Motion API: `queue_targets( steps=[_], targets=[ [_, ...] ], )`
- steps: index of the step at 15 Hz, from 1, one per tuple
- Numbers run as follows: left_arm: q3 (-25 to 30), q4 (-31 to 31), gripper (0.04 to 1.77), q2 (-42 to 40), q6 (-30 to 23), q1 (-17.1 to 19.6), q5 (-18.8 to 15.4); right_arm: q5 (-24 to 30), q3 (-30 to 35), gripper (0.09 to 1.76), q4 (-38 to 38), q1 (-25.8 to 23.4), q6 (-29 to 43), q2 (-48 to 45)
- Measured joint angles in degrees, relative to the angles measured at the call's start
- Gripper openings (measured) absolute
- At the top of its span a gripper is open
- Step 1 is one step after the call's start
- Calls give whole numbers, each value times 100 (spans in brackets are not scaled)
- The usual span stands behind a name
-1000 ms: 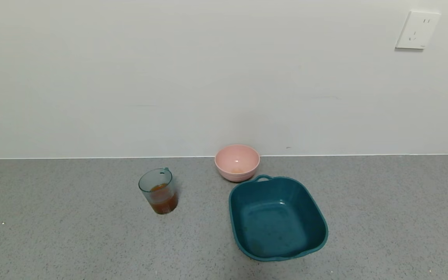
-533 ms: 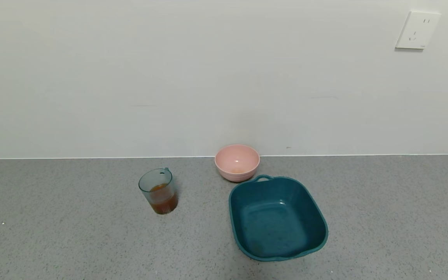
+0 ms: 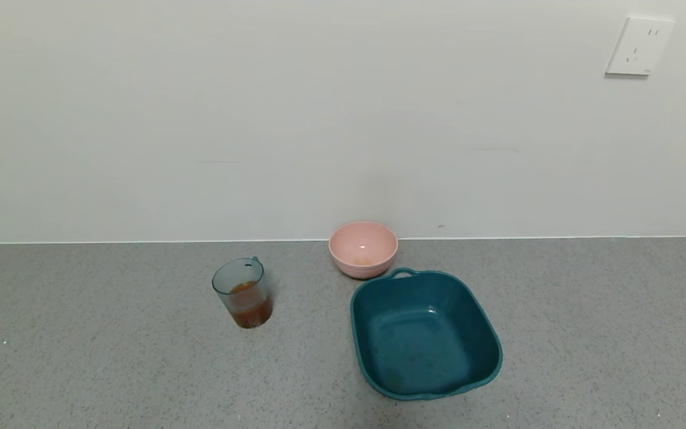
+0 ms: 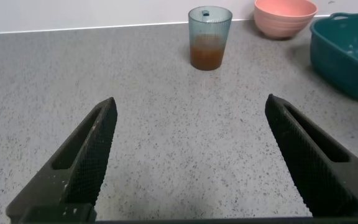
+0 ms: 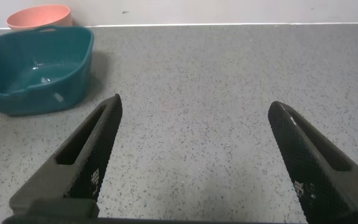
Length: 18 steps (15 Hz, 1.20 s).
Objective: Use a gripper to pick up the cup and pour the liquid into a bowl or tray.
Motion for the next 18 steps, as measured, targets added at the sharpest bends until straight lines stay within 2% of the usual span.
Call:
queue_targets(
  steps=[4, 7, 9, 14, 18],
  targets=[
    [-545, 221, 172, 0, -20, 0, -116, 0, 0, 171, 0, -2, 0, 0],
    [-1201, 813, 172, 49, -6, 0, -168, 0, 0, 171, 2, -2, 1, 0],
    [-1601, 998, 172, 211, 13, 0, -171, 0, 0, 171, 4, -2, 1, 0],
    [-2171, 933, 172, 1119, 78, -71, -151, 0, 0, 171, 2, -2, 1, 0],
    [-2444, 528, 172, 1974, 102, -223, -154, 0, 0, 171, 0, -2, 1, 0]
  ],
)
